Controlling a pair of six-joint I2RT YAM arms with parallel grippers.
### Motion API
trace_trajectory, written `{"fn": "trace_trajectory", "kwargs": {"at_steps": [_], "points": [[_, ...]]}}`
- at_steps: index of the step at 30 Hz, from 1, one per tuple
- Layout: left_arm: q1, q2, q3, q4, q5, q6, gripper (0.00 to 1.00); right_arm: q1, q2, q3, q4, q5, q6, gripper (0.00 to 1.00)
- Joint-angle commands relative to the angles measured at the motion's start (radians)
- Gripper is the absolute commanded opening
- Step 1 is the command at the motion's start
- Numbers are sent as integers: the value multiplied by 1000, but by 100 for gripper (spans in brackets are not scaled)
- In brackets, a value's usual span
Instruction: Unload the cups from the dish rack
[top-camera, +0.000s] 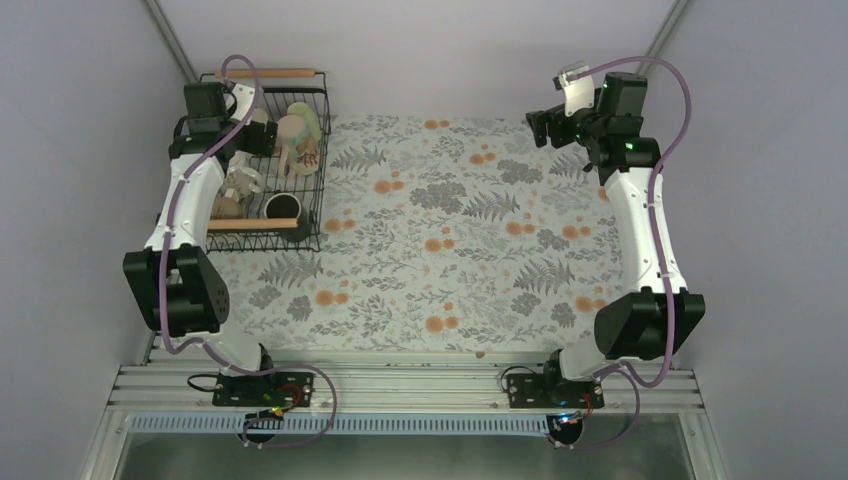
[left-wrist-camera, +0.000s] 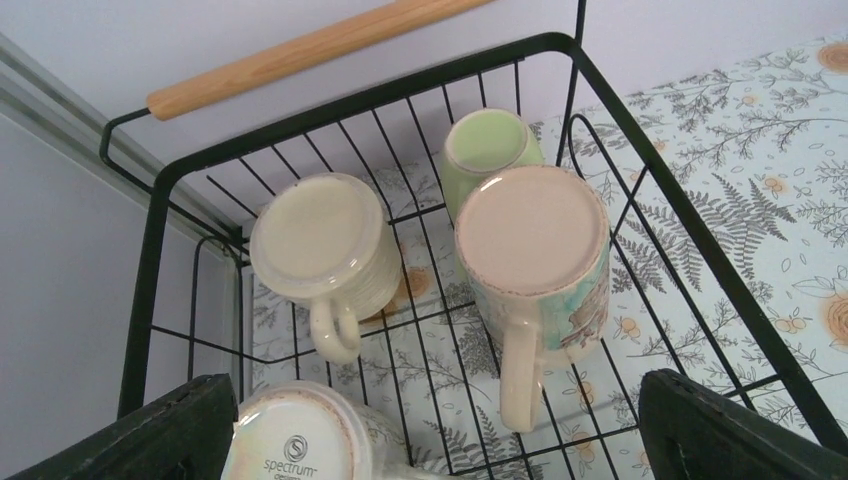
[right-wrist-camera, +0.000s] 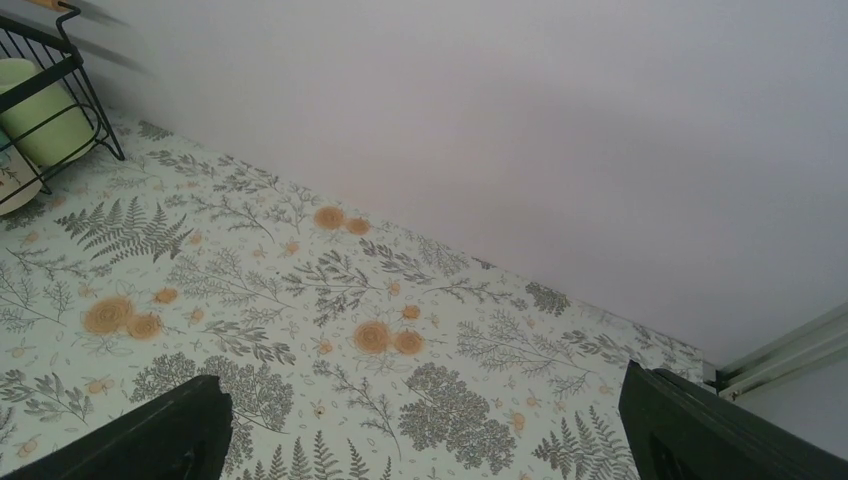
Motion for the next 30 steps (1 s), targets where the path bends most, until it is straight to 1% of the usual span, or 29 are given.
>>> {"fn": "trace_trajectory", "kwargs": {"at_steps": [1,3,5,9,14,16,18,20,24,28,30], "points": [[0,-25,20,-10,21,-1,100,9,-17,-5,15,-21,-17,100],[1,-1,58,-45,19,2,100,9,-10,-4,10,-26,-19,100],[0,4,67,-46,4,10,100,9,-7,-6,8,-27,-21,100],[5,-5,72,-47,44,31,100,9,-6,-21,8,-23,-33,100],[7,42,134,-96,48,72,100,9,-9,-38,4,-19,-51,100],[8,89,190,-157,68,114,100,9,-16,-48,5,-27,-56,100],[7,156,291,-241,77,150,100,10,-20,-62,9,-40,-60,100],[6,214,365,-305,83,177,98,9,-20,-69,9,-54,-65,100],[4,265,441,-381,107,245,97,10,-24,-89,9,-73,-85,100],[1,344,548,-525,114,297,96,10,-42,-121,18,-63,-101,100],[2,369,567,-564,129,323,94,9,-49,-137,20,-57,-107,100]]}}
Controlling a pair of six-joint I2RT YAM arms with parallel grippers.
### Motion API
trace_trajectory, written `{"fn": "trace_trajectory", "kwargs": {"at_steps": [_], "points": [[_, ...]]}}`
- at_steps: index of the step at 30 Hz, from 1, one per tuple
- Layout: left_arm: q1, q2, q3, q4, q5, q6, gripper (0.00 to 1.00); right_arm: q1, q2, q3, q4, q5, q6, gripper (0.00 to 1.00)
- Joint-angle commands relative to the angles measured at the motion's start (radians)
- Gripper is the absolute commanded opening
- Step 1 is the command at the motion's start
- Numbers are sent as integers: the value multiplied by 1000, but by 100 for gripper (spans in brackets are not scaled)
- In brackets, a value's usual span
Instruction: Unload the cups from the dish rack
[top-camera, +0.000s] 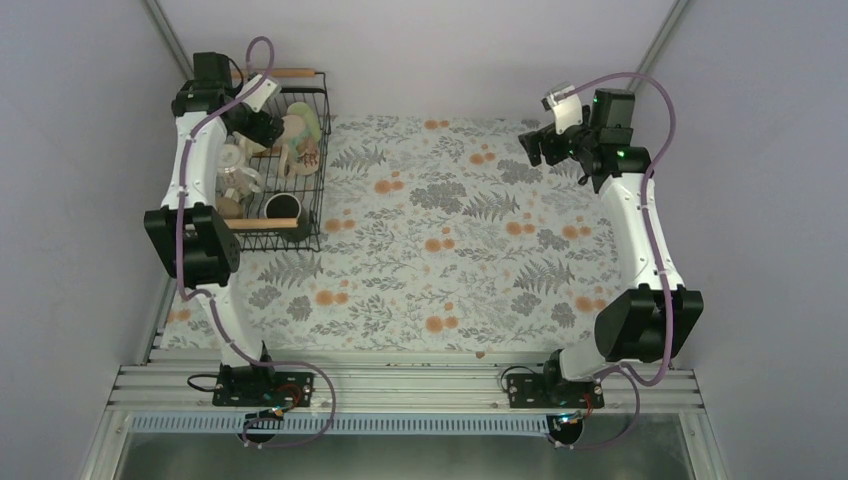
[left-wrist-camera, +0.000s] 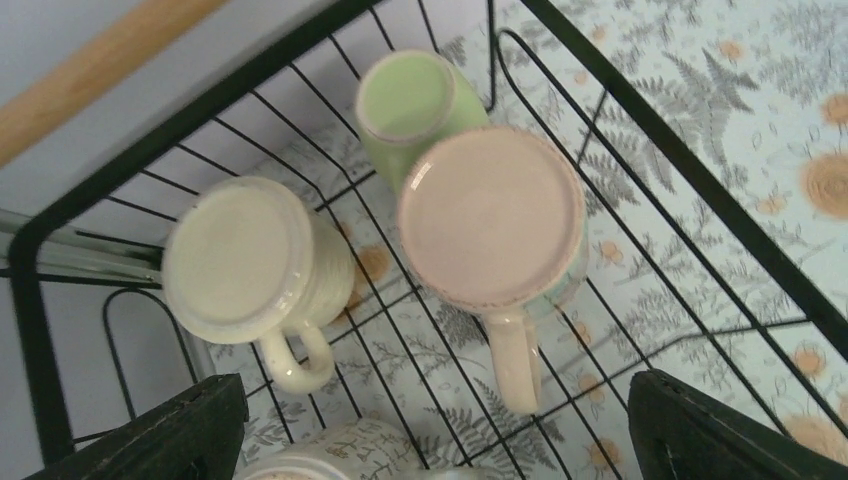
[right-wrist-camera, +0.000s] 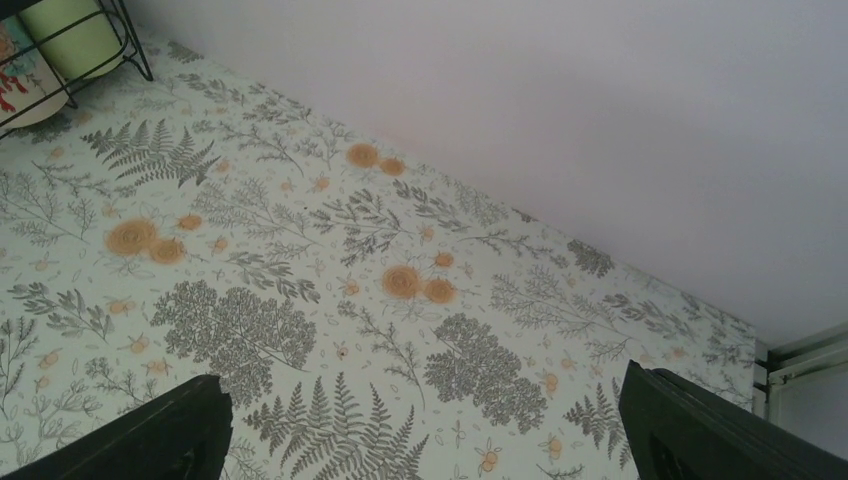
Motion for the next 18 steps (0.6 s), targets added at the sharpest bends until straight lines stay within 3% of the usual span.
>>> {"fn": "trace_trajectory", "kwargs": {"at_steps": [1,18], "points": [[0,51,65,-162,40,87,94,10,-40,-38,24,-8,-32,100],[-7,262,129,-164,93,52,90,10,-32,-136,80,3,-61,100]]}}
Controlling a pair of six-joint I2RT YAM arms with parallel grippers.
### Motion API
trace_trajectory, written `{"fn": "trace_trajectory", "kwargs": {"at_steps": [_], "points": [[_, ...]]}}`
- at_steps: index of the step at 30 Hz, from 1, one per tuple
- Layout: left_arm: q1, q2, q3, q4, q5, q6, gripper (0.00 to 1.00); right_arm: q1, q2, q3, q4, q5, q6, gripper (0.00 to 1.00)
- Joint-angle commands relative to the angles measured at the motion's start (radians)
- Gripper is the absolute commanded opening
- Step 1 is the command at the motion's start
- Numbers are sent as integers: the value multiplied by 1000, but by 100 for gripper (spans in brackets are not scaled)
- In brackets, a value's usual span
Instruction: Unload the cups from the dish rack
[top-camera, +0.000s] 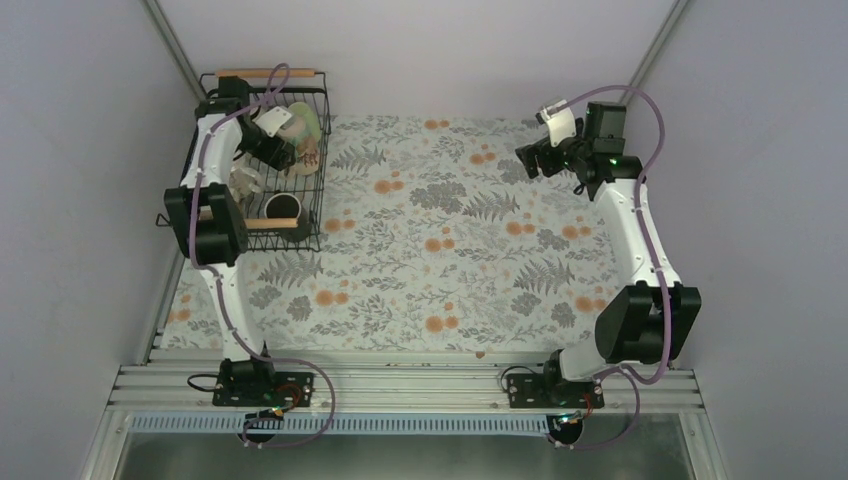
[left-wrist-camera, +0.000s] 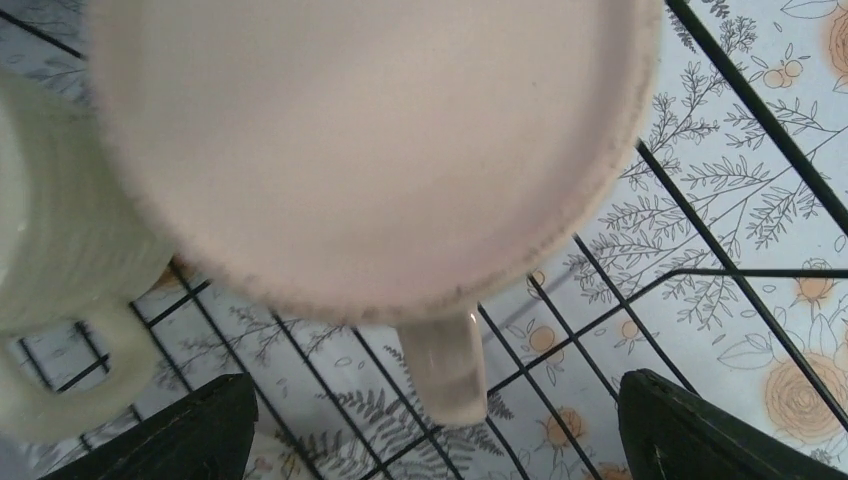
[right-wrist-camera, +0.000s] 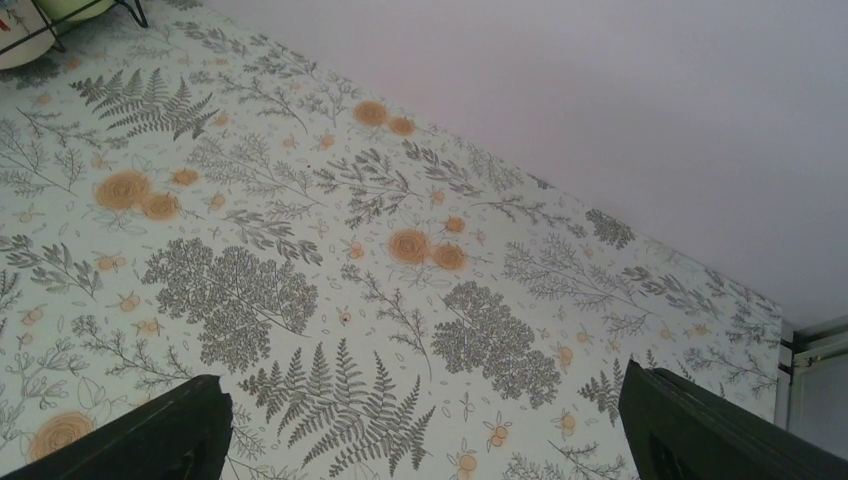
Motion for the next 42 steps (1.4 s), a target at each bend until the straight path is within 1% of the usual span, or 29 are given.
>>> {"fn": "trace_trajectory", "kwargs": {"at_steps": [1,5,9,13,16,18,21,24,26,27,33,37,42], "points": [[-6,56,76,-15,67,-9,89,9,-18,-32,44,5,-23,100],[-6,105,98,-4,81,-9,88,9,-13,-50,54,17,-30,100],[-6,118,73,36,106,-7,85,10,-12,-64,63,20,-32,100],[-6,116,40,73,121,-14,78,9,-10,-67,64,23,-34,100],[-6,105,14,92,124,-17,66,9,-8,-67,63,26,-32,100],[-6,99,5,86,136,-11,55,9,-6,-64,65,25,-31,100],[-7,90,-9,80,145,-3,36,9,-4,-61,67,21,-25,100],[-7,75,-28,85,140,4,15,9,3,-55,66,15,-15,100],[-7,62,-38,87,141,6,5,9,6,-47,63,11,-10,100],[-7,53,-42,87,141,5,3,10,8,-45,61,9,-10,100],[-7,-6,-39,71,113,-6,3,10,15,-15,37,-17,-2,100],[-6,-80,-32,48,114,-1,2,10,18,27,-7,-59,-2,100],[-7,-171,45,4,139,-19,3,11,24,112,-78,-141,1,100]]}}
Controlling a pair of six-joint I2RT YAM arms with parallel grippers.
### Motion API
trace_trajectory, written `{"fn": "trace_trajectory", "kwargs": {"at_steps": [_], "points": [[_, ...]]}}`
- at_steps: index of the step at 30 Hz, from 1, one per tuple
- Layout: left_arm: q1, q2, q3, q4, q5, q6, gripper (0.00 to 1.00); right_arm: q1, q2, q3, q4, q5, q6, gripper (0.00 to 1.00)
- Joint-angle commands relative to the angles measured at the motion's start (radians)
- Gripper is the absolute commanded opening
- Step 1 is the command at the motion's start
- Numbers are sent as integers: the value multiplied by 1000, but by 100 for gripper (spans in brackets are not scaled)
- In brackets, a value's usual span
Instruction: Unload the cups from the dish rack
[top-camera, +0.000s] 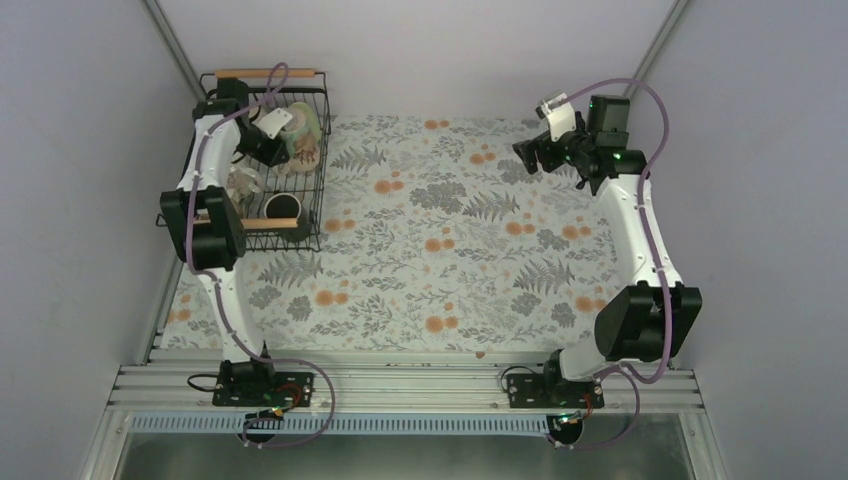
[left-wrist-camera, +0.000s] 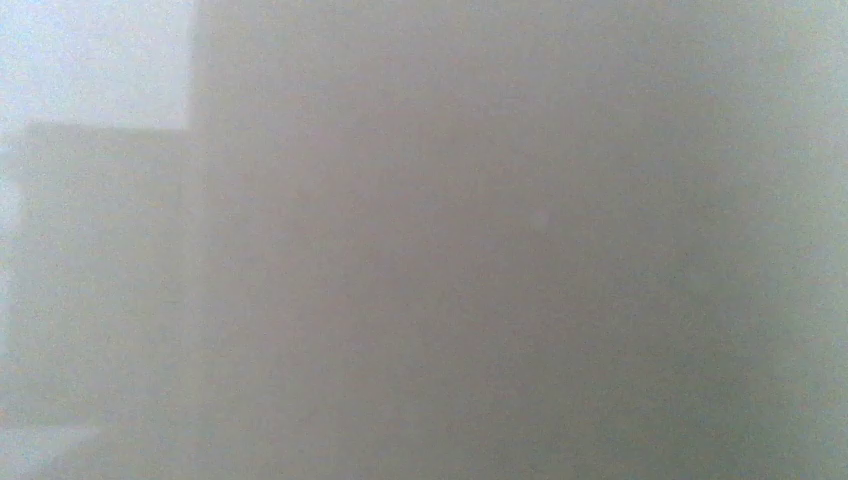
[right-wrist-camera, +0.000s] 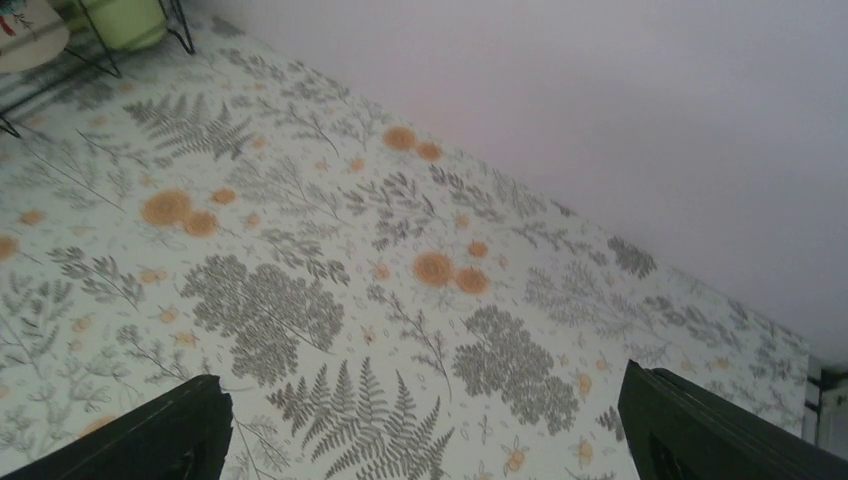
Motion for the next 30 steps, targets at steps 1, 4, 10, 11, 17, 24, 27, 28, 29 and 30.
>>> {"fn": "trace_trajectory", "kwargs": {"at_steps": [1,4,10,11,17,24,27,28,29,30], "points": [[-5,-172,119,7,66,-13,2,11,19,101,-70,-113,11,100],[-14,-213,195,-8,75,-40,2,11,40,164,-120,-179,19,100],[-45,-290,281,41,269,-161,2,10,86,270,-213,-396,33,100],[-59,-308,265,80,306,-189,2,10,93,278,-214,-446,39,100],[-236,-550,-175,626,268,-346,2,11,101,249,-96,-789,103,100],[-442,-477,-109,713,218,-355,2,12,186,220,174,-1107,332,100],[-494,-458,-104,773,214,-378,2,13,226,211,286,-1179,446,100],[-505,-462,-122,805,215,-388,2,13,236,214,296,-1190,459,100],[-514,-469,-141,839,223,-399,2,12,245,216,297,-1202,462,100],[-523,-475,-165,871,234,-412,2,11,254,217,296,-1217,460,100]]}}
